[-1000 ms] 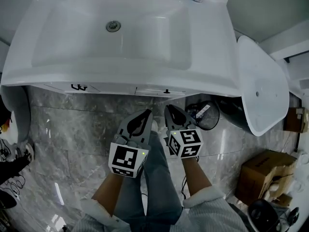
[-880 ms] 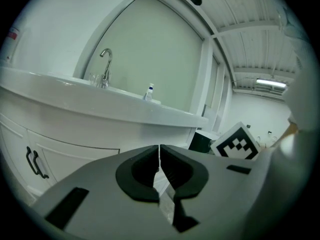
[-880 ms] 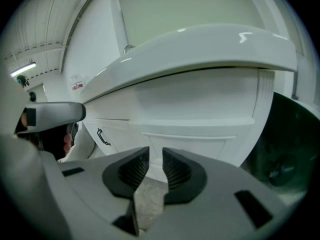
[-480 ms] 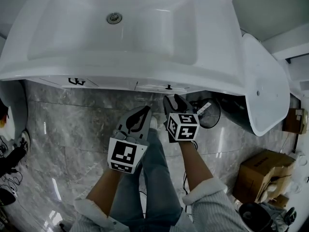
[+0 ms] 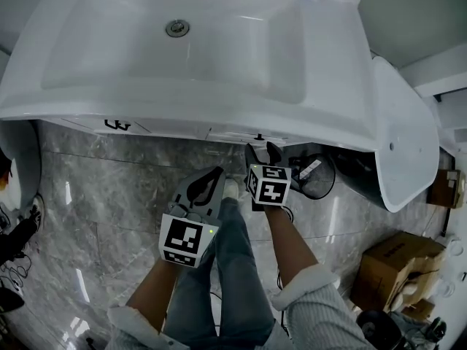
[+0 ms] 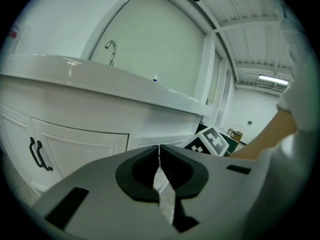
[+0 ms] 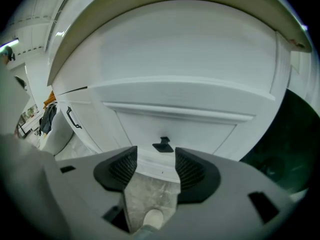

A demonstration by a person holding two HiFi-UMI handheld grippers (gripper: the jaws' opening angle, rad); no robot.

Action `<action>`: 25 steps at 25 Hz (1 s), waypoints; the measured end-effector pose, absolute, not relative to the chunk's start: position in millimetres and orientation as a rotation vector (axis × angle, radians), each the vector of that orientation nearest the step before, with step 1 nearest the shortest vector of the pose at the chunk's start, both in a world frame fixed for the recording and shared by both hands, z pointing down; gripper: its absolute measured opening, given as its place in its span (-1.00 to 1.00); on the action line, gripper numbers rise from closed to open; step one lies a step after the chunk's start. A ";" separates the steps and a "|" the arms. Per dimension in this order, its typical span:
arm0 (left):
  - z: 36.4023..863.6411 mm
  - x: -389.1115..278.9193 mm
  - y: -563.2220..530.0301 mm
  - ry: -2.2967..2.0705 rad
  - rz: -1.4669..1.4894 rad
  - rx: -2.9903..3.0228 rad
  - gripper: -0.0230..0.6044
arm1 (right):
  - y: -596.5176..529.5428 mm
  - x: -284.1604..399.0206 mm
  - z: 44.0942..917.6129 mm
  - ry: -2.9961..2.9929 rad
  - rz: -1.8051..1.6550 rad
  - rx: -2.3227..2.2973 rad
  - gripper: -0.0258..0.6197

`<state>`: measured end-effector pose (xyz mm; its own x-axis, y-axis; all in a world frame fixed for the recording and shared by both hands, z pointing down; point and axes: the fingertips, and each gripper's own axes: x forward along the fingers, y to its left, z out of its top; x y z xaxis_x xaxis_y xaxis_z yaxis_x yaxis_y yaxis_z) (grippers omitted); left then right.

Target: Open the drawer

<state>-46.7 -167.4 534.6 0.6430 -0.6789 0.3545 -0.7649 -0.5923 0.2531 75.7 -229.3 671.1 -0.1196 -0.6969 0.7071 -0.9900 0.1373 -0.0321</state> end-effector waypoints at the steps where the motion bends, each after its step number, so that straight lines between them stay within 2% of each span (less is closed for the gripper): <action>1: 535.7 -48.5 -167.6 -1.144 0.313 2.481 -0.85 | -232.2 76.1 673.4 -1.868 0.693 1.614 -0.21; 17: 552.0 -71.5 -166.3 -1.171 0.317 2.424 -0.85 | -259.2 82.1 691.0 -1.729 0.666 1.642 -0.22; 20: 552.8 -72.5 -167.2 -1.173 0.319 2.419 -0.85 | -260.1 86.2 693.6 -1.695 0.666 1.654 -0.27; 22: 553.4 -72.6 -166.8 -1.173 0.321 2.418 -0.85 | -260.4 89.4 694.9 -1.678 0.672 1.655 -0.38; 25: 554.3 -73.4 -166.2 -1.171 0.326 2.417 -0.85 | -259.9 88.9 696.7 -1.676 0.678 1.645 -0.39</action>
<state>-73.4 -166.2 554.3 0.6150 -0.6866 0.3878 -0.7882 -0.5490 0.2780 88.9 -259.9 696.7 0.0332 -0.6371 0.7701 -0.9933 0.0644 0.0961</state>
